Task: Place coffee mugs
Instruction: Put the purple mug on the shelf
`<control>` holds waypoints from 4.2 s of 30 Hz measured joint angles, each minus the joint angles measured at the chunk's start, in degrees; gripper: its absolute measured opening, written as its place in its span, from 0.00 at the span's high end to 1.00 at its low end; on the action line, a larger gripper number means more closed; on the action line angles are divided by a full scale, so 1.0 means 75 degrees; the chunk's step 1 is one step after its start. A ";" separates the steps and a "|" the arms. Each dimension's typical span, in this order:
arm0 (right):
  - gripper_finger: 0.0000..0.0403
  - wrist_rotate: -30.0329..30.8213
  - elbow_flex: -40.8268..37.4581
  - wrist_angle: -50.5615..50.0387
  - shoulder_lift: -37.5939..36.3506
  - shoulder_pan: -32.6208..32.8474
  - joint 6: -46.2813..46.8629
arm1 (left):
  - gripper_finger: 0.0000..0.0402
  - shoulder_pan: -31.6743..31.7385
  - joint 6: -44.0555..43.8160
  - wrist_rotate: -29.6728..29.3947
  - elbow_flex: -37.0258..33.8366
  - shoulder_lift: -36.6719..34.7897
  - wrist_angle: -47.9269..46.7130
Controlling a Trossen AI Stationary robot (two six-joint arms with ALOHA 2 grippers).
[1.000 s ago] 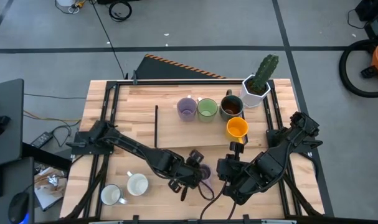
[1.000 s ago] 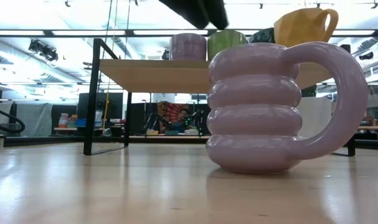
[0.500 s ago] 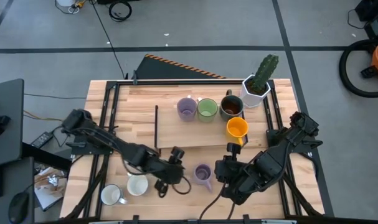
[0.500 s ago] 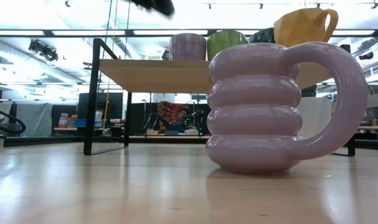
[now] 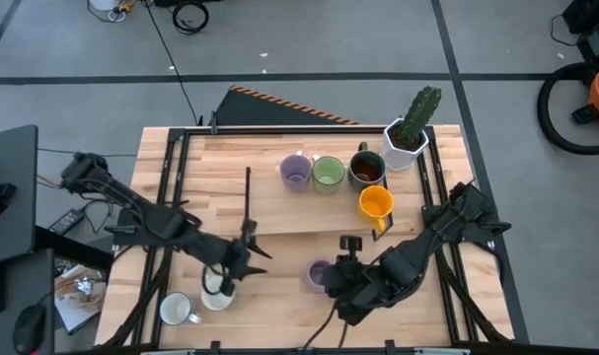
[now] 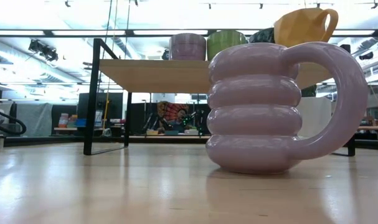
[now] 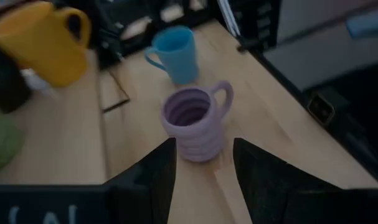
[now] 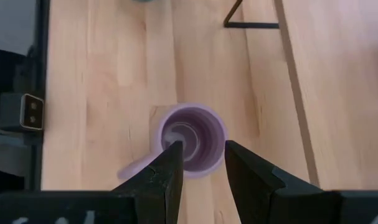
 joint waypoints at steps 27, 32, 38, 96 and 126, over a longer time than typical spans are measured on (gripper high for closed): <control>0.65 -0.1358 0.0009 0.0998 0.1034 -0.0651 -0.0762 | 0.59 -0.0049 -0.0268 -0.0908 -0.3906 -0.4241 0.2142; 0.62 -0.1675 0.0015 0.1106 0.1167 -0.0781 -0.0754 | 0.59 -0.0052 -0.0255 -0.0942 -0.4623 -0.5124 0.2375; 0.50 -0.1774 0.0003 0.1127 0.1416 -0.0895 -0.0639 | 0.59 -0.0052 0.0138 -0.1044 -0.5357 -0.6087 0.3028; 0.89 -0.3324 0.0906 0.0143 0.2005 -0.1693 0.0243 | 0.59 -0.0034 -0.1205 -0.1710 -0.5622 -0.6178 0.2083; 0.89 -0.3259 0.3314 -0.2498 0.1653 -0.2259 0.0305 | 0.59 -0.0034 -0.1265 -0.1707 -0.5619 -0.6172 0.1940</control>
